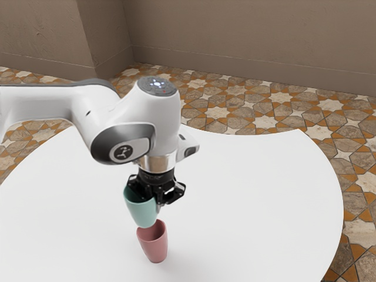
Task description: Place the left cup onto the right cup
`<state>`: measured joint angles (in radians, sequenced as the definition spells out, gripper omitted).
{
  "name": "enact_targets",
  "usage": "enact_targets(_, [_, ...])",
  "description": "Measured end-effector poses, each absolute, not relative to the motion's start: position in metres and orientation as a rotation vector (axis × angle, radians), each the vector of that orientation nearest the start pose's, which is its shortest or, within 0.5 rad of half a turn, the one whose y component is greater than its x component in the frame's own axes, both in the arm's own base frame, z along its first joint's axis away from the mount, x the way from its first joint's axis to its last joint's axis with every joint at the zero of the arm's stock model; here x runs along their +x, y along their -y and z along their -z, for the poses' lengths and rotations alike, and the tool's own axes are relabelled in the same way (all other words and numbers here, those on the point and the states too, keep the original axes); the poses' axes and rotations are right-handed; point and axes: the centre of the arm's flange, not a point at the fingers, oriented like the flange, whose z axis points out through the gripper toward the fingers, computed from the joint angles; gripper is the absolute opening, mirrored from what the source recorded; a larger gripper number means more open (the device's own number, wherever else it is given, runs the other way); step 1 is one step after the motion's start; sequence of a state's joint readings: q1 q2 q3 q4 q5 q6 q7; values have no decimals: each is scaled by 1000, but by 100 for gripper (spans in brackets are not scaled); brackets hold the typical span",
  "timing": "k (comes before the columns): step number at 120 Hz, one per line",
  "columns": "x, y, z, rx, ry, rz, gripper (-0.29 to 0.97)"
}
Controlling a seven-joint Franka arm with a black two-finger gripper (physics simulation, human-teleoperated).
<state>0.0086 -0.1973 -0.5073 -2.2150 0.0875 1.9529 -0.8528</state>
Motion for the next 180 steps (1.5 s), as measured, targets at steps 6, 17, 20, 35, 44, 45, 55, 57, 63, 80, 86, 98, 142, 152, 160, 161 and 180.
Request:
enact_targets(6, [427, 233, -441, -2909, 491, 52, -10])
enact_targets(17, [429, 234, -438, -2910, 503, 47, -10])
enact_targets(20, [429, 234, -437, -2910, 506, 46, -10])
enact_targets(35, [432, 234, -434, -2912, 519, 43, -10])
enact_targets(44, [433, 235, -432, -2913, 526, 41, -10])
enact_targets(45, [433, 235, -432, -2913, 527, 41, -10])
enact_targets(55, [434, 235, -429, -2912, 533, 36, -10])
enact_targets(57, [434, 235, -429, -2912, 533, 35, -10])
enact_targets(63, [435, 235, -428, -2912, 537, 36, -10])
enact_targets(80, [435, 234, -427, -2913, 549, 38, -10])
enact_targets(86, [436, 234, -426, -2913, 553, 36, -10])
enact_targets(98, [436, 235, -424, -2915, 557, 36, -10])
enact_targets(142, [440, 235, -414, -2925, 569, 32, -10])
enact_targets(152, [442, 235, -411, -2929, 572, 28, -10])
enact_targets(160, [444, 235, -408, -2932, 574, 25, -10])
enact_targets(161, [444, 235, -408, -2932, 574, 25, -10])
enact_targets(180, [445, 235, -407, -2937, 578, 30, -10])
